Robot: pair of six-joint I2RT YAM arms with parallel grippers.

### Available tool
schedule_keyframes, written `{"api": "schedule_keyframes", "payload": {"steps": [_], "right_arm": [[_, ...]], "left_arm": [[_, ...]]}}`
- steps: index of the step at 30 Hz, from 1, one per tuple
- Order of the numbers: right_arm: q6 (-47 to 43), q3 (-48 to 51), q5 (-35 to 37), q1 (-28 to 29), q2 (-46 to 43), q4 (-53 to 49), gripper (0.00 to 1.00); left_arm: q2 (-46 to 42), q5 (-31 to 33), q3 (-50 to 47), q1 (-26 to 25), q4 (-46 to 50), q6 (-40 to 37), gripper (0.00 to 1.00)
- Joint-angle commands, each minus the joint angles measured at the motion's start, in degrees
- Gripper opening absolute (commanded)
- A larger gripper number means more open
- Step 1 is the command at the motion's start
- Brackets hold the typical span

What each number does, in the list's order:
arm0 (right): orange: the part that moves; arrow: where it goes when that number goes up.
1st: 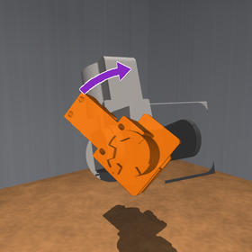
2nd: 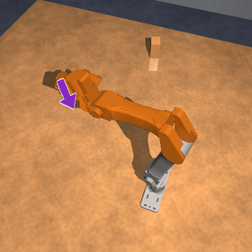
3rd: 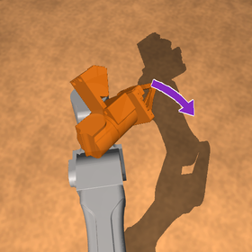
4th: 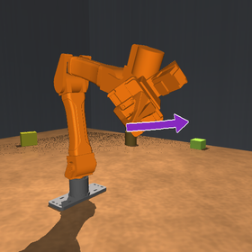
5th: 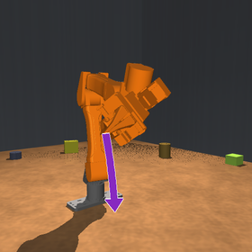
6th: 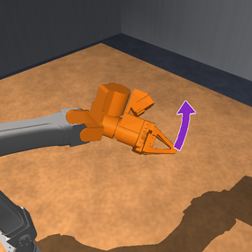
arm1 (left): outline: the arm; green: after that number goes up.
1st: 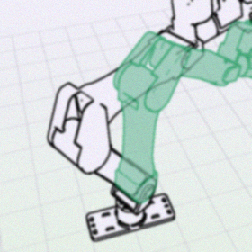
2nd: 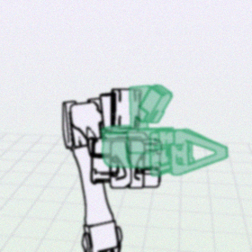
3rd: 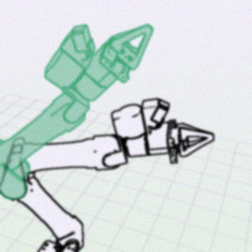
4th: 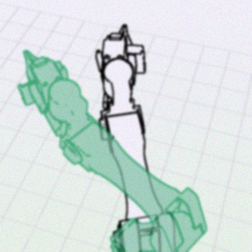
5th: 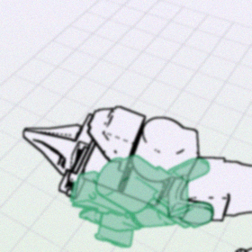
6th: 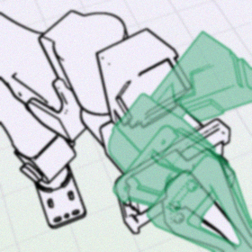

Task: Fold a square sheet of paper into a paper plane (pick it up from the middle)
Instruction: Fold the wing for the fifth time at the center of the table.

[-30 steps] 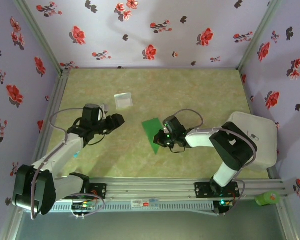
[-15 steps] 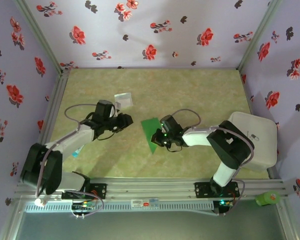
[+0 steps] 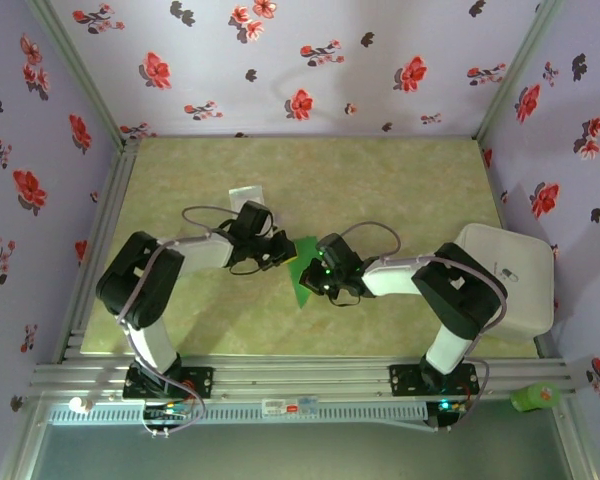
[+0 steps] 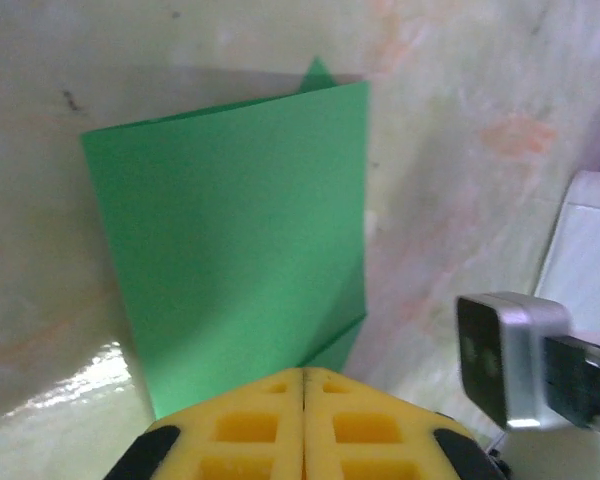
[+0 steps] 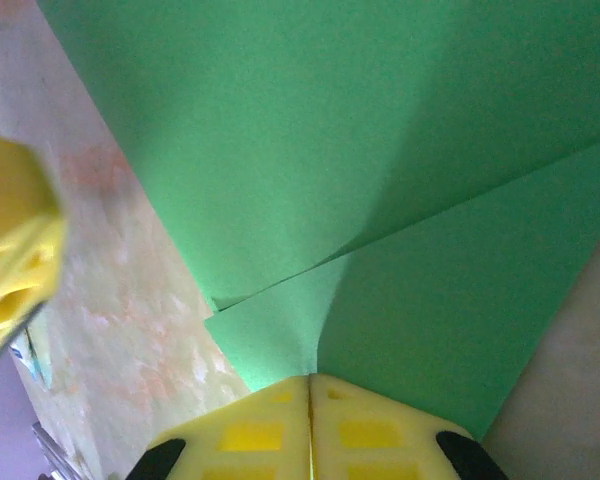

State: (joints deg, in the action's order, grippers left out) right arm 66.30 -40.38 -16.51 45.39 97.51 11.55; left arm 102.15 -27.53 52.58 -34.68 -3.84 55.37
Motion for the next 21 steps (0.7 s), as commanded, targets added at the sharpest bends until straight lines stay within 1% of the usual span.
{"api": "schedule_keyframes", "payload": {"steps": [1,4,7,9,10,13,14,16,19,21], "right_arm": [[0.6,1.2,1.4,0.3,0.4,-1.1,0.09],[-0.4,1.1,1.5,0.4,-0.6,-1.1,0.10],[-2.9,0.6,-0.3,-0.4,-2.5,-1.6,0.13],[-4.0,1.0,-0.1,-1.3,-4.9,-2.1,0.18],[-4.8,0.9,0.3,-2.0,-6.1,-3.1,0.20],[-7.6,-0.1,2.5,-4.5,-9.0,-10.1,0.23],[-8.5,-0.2,3.4,-5.7,-9.9,-12.6,0.27],[-8.7,-0.1,4.2,-7.6,-10.5,-14.7,0.28],[-8.5,0.6,2.5,-10.3,-10.5,-13.9,0.28],[-7.9,0.7,2.4,-11.2,-10.1,-13.5,0.31]], "left_arm": [[2.2,-0.7,2.1,-0.1,-1.9,1.5,0.06],[4.1,0.0,2.3,0.0,-1.0,1.4,0.05],[5.6,-0.1,1.8,0.2,-0.9,1.5,0.03],[6.2,0.2,1.1,0.3,-0.6,1.6,0.03],[6.4,0.4,0.7,0.4,-0.5,1.5,0.02],[6.4,0.3,-0.8,0.5,-0.6,1.1,0.01],[6.2,0.3,-1.2,0.6,-0.7,0.9,0.01],[6.0,0.0,-1.9,0.6,-0.9,0.3,0.01],[5.5,-0.5,-2.7,0.5,-1.3,-0.3,0.01],[5.2,-0.6,-3.0,0.6,-1.2,-0.7,0.01]]}}
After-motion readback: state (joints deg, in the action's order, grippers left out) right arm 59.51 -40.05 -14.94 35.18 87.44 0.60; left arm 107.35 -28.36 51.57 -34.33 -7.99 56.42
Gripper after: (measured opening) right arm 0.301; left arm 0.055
